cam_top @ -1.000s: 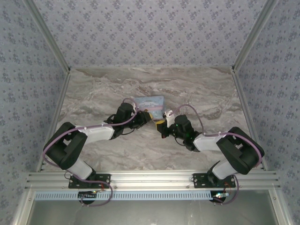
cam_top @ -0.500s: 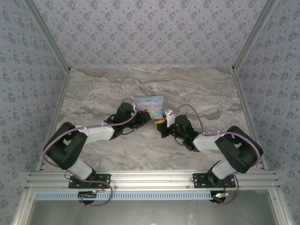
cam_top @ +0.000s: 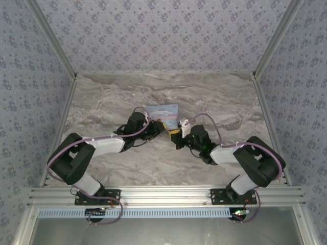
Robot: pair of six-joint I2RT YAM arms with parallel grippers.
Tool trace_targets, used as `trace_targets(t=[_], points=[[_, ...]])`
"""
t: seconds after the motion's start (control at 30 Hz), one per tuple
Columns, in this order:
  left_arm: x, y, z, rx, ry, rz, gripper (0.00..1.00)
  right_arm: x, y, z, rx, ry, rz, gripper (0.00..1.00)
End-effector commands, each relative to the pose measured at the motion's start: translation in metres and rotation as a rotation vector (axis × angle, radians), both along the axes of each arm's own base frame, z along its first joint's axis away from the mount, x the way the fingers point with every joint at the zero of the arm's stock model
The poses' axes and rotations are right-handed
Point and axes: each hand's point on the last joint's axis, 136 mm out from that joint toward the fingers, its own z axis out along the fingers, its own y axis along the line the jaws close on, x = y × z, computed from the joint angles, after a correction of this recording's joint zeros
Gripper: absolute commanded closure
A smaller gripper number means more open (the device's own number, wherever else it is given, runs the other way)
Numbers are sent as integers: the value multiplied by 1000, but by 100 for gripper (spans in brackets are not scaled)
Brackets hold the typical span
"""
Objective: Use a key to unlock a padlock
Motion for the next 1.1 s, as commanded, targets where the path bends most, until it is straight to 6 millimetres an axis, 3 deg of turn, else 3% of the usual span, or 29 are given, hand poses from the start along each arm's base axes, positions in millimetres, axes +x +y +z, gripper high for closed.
trace_targets(t=[0.0,0.37,0.7,1.07], points=[[2,-8,28,-68,-71,-15,83,6,1,17,51,-48,-7,100],[2,-8,26,-64,-67,-12,83,4,2,16,54,-42,9,100],[6,-6,25,-76,-39,25,83,-5,-7,0,18,-3,3,100],[6,-5,26,-86,-23,37,83,-9,-9,6,44,-21,5,100]])
